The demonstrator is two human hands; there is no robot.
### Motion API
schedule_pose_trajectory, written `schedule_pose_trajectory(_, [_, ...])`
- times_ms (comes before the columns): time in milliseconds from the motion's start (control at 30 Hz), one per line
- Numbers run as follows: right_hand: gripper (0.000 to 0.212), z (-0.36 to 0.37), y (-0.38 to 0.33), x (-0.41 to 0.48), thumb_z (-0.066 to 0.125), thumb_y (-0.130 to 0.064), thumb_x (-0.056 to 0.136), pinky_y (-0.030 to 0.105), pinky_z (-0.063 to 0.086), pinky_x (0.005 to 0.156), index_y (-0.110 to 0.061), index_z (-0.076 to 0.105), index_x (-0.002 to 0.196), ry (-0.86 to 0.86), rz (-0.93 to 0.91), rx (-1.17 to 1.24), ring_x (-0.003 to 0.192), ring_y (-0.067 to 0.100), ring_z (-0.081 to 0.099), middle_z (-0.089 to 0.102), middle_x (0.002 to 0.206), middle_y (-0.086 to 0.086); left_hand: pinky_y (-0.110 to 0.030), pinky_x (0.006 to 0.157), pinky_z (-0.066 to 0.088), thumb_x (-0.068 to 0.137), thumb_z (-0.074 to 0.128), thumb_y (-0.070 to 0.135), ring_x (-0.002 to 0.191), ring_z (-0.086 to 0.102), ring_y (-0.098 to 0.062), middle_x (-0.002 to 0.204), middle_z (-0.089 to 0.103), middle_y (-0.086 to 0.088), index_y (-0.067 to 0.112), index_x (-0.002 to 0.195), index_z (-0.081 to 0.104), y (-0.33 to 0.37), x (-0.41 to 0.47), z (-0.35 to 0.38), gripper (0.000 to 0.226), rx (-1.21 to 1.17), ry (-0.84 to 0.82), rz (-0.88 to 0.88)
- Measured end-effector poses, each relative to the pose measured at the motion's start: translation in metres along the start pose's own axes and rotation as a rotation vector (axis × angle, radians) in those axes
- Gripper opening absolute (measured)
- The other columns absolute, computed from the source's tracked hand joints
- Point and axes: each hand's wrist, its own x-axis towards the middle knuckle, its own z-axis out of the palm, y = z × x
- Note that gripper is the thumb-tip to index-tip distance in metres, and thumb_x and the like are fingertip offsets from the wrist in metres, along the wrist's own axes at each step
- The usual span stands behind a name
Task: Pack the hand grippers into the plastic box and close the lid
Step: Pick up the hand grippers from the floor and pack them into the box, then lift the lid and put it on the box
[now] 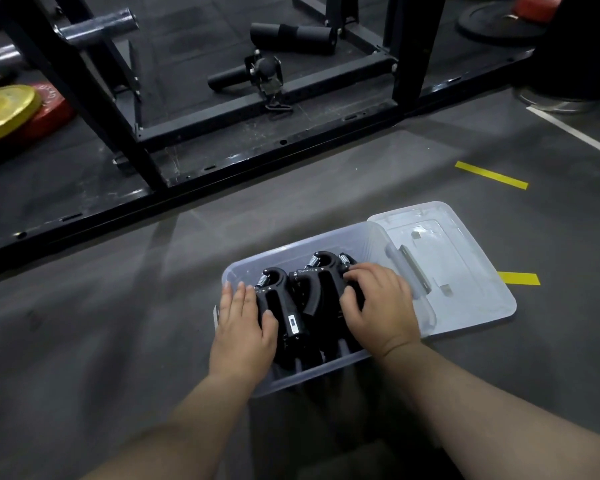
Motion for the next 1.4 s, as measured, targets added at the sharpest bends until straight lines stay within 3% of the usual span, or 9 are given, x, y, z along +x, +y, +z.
schedule_pose_trajectory(233, [0.026, 0.018, 0.004, 0.061, 0.045, -0.034, 0.082, 0.034, 0.043, 0.093, -0.023, 0.063, 0.097, -0.105, 0.016, 0.043, 0.099, 0.018, 0.055, 0.061, 0.101, -0.007, -0.035, 0.122, 0.003, 0.098, 0.036, 0.034, 0.148, -0.008, -0.009, 0.161, 0.019, -0.001, 0.008, 0.151, 0.028, 0.008, 0.039, -0.003, 0.059, -0.099, 0.070, -0.049])
schedule_pose_trajectory(400, [0.027, -0.003, 0.024, 0.068, 0.045, -0.013, 0.079, 0.025, 0.038, 0.095, -0.010, 0.064, 0.099, 0.210, 0.158, 0.373, 0.101, 0.012, 0.048, 0.056, 0.102, -0.005, -0.035, 0.122, 0.004, 0.098, 0.039, 0.031, 0.149, -0.005, -0.013, 0.161, 0.021, -0.004, 0.006, 0.150, 0.030, 0.005, 0.050, -0.002, 0.059, -0.084, 0.079, -0.036])
schedule_pose_trajectory(533, [0.034, -0.016, 0.095, 0.053, 0.041, -0.015, 0.079, 0.030, 0.037, 0.094, -0.006, 0.064, 0.103, 0.498, 0.711, 0.310, 0.107, 0.029, 0.052, 0.060, 0.107, 0.009, -0.037, 0.122, 0.007, 0.097, 0.041, 0.030, 0.149, -0.003, -0.015, 0.159, 0.024, -0.006, 0.004, 0.149, 0.031, 0.002, 0.050, 0.001, 0.059, -0.086, 0.101, -0.024])
schedule_pose_trajectory(600, [0.033, -0.012, 0.136, 0.032, 0.048, -0.018, 0.083, 0.039, 0.039, 0.097, -0.008, 0.063, 0.111, 0.197, 0.860, 0.066, 0.113, 0.037, 0.051, 0.060, 0.118, 0.015, -0.039, 0.122, 0.007, 0.098, 0.041, 0.030, 0.149, -0.003, -0.015, 0.159, 0.025, -0.006, 0.004, 0.149, 0.031, 0.001, 0.052, 0.002, 0.059, -0.081, 0.105, -0.023])
schedule_pose_trajectory(733, [0.040, 0.012, 0.162, -0.019, 0.058, -0.029, 0.087, 0.041, 0.041, 0.097, -0.011, 0.054, 0.122, -0.594, 0.640, -0.381, 0.119, 0.037, 0.047, 0.047, 0.132, 0.013, -0.042, 0.122, 0.009, 0.093, 0.032, 0.039, 0.149, -0.003, -0.013, 0.160, 0.024, -0.005, 0.005, 0.149, 0.032, -0.001, 0.051, 0.002, 0.066, -0.091, 0.097, -0.025])
schedule_pose_trajectory(900, [0.032, 0.024, 0.145, -0.025, 0.054, -0.044, 0.094, 0.037, 0.041, 0.088, -0.017, 0.061, 0.110, -0.528, 0.314, -0.407, 0.104, 0.028, 0.054, 0.055, 0.111, 0.005, -0.042, 0.122, 0.009, 0.087, 0.027, 0.043, 0.149, -0.003, -0.013, 0.159, 0.025, -0.004, 0.005, 0.149, 0.032, -0.001, 0.052, 0.003, 0.072, -0.083, 0.109, -0.020])
schedule_pose_trajectory(1067, [0.033, 0.025, 0.142, -0.025, 0.054, -0.049, 0.091, 0.035, 0.037, 0.086, -0.020, 0.056, 0.105, -0.758, 0.197, -0.558, 0.106, 0.025, 0.048, 0.050, 0.110, 0.004, -0.040, 0.122, 0.008, 0.087, 0.027, 0.042, 0.149, -0.002, -0.014, 0.159, 0.026, -0.005, 0.005, 0.149, 0.034, -0.001, 0.053, 0.003, 0.072, -0.083, 0.117, -0.021])
schedule_pose_trajectory(1233, [0.013, 0.021, 0.140, -0.024, 0.050, -0.026, 0.097, 0.039, 0.033, 0.074, -0.015, 0.053, 0.091, -0.450, 0.138, -0.477, 0.091, 0.032, 0.051, 0.055, 0.097, 0.009, -0.037, 0.122, 0.005, 0.091, 0.032, 0.039, 0.149, -0.003, -0.013, 0.159, 0.025, -0.004, 0.005, 0.149, 0.033, -0.001, 0.052, 0.003, 0.067, -0.090, 0.113, -0.024])
schedule_pose_trajectory(1400, [0.027, 0.008, 0.131, 0.005, 0.042, -0.023, 0.096, 0.048, 0.040, 0.076, -0.002, 0.057, 0.088, 0.031, 0.316, -0.297, 0.085, 0.042, 0.052, 0.055, 0.091, 0.023, -0.036, 0.122, 0.001, 0.096, 0.035, 0.036, 0.149, -0.005, -0.010, 0.160, 0.023, -0.001, 0.008, 0.151, 0.030, -0.001, 0.053, 0.003, 0.062, -0.093, 0.102, -0.034])
